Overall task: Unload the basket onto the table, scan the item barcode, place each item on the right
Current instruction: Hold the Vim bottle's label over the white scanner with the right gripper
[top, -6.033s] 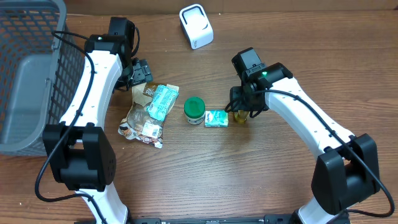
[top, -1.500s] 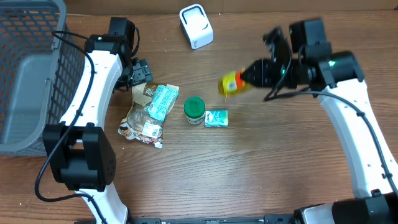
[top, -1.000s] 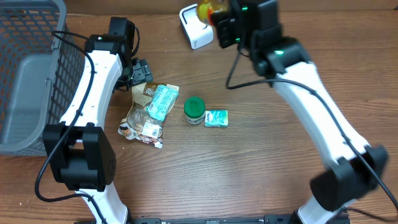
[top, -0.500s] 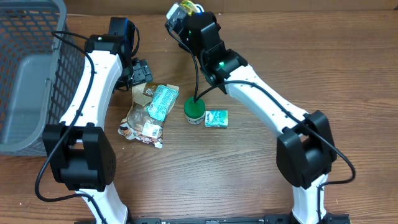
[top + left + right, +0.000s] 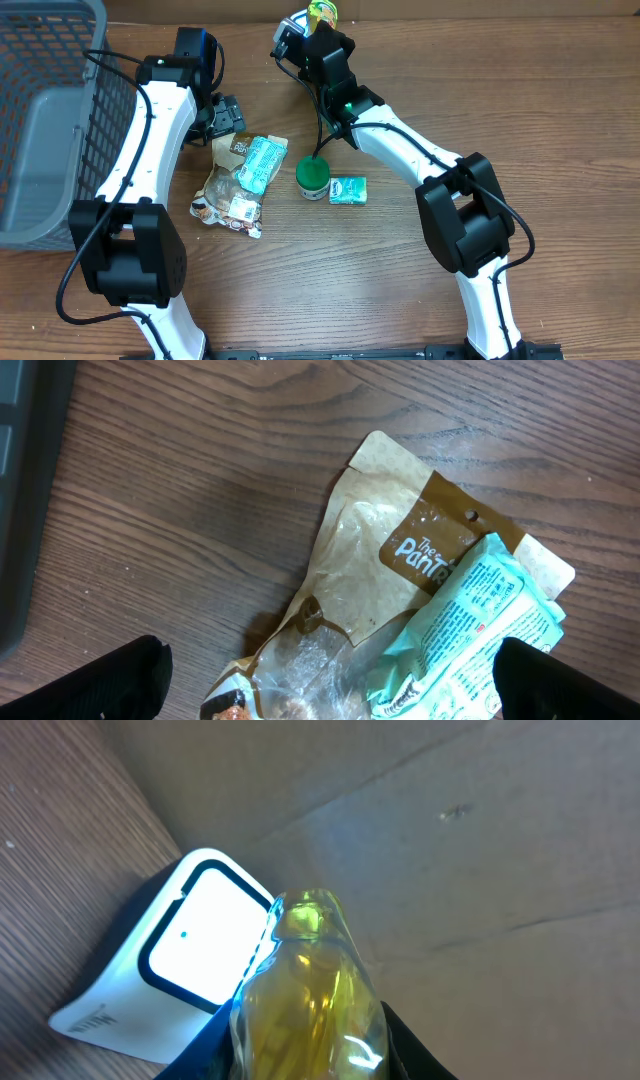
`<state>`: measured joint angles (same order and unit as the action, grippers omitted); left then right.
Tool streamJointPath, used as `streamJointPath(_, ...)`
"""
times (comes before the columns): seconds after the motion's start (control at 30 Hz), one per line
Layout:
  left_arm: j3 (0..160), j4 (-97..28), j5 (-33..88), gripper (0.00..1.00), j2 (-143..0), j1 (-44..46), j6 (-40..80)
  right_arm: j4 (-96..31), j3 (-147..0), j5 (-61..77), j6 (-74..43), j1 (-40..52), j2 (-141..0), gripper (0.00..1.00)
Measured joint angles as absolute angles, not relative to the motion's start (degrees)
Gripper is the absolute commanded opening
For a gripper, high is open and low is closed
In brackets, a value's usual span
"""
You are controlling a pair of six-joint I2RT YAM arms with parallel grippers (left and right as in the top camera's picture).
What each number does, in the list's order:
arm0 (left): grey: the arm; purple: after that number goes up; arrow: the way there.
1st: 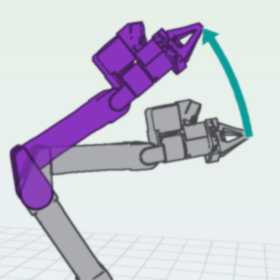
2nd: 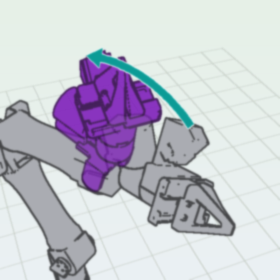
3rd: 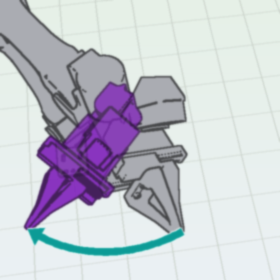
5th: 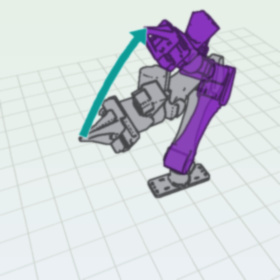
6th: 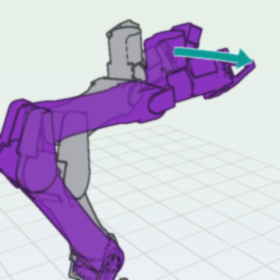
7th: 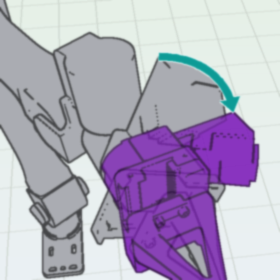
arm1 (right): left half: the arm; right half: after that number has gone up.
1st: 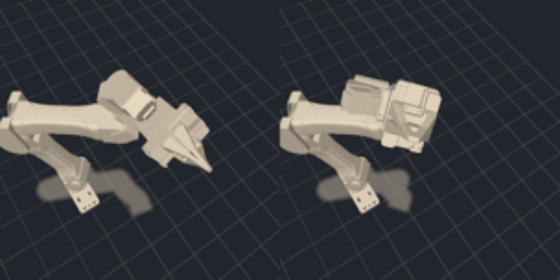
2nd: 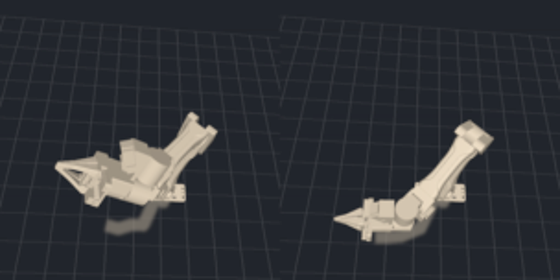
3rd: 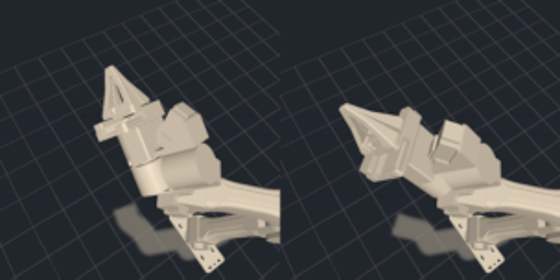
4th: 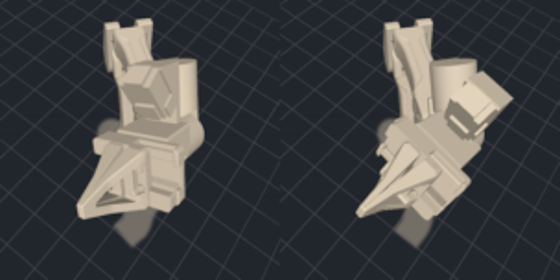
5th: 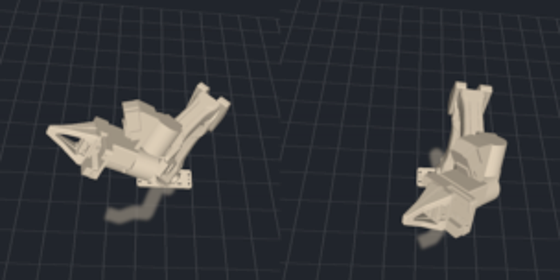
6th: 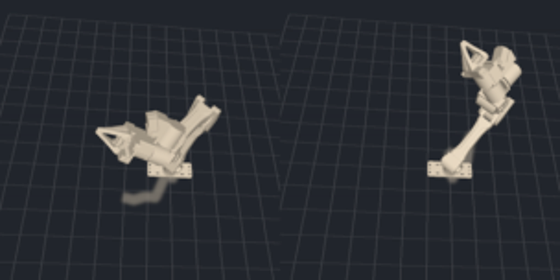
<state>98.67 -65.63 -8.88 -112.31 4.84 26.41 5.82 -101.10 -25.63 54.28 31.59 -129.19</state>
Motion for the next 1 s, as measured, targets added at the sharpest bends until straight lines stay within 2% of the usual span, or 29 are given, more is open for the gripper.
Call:
streamJointPath(0.6,98.67,-65.63,-8.88,1.00,-112.31,4.84,26.41,11.46,-101.10,-24.77,57.08,31.09,-133.91,0.04)
streamJointPath(0.73,98.67,-65.63,-8.88,1.00,-112.31,4.84,26.41,16.01,-101.10,-24.82,56.90,31.05,-133.93,0.04)
streamJointPath(0.87,98.67,-65.65,-8.88,1.00,-112.31,4.84,26.41,22.00,-101.14,-28.14,54.04,31.07,-133.84,0.05)
streamJointPath(1.0,98.67,-65.65,-8.88,1.00,-112.31,4.84,26.41,17.82,-101.14,-30.59,49.76,30.98,-132.38,0.09)
